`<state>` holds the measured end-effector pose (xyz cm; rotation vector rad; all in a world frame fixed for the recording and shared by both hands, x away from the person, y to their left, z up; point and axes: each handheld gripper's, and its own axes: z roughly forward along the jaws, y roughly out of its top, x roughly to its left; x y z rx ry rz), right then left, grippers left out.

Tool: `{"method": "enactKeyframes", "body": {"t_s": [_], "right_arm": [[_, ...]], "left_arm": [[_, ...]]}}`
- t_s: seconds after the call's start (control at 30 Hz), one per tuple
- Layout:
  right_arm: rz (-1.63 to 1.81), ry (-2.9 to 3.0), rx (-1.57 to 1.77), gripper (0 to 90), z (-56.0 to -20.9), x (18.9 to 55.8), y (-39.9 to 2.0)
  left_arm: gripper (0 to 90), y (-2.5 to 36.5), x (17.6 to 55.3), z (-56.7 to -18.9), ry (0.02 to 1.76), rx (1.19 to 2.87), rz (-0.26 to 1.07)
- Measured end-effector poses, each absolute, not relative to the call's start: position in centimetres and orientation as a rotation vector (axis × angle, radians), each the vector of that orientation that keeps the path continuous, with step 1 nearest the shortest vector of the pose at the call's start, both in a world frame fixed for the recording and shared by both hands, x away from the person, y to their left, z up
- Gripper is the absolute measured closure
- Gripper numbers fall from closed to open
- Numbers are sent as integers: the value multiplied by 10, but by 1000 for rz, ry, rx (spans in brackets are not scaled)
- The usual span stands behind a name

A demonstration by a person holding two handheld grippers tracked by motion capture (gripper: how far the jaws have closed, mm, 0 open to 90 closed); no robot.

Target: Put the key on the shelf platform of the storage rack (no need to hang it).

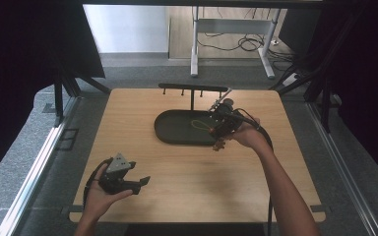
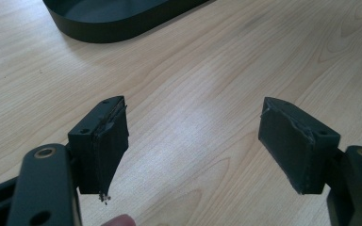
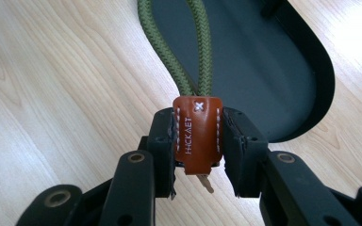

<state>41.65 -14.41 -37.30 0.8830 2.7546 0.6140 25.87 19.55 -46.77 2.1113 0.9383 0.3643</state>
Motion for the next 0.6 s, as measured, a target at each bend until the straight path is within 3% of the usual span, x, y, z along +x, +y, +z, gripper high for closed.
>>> {"method": "enactKeyframes", "body": {"t_s": [0.6], "right_arm": [[590,2745,898,667,-370,432,-139]], "left_arm": [[251,194,259,-468,935,2114,359]]}}
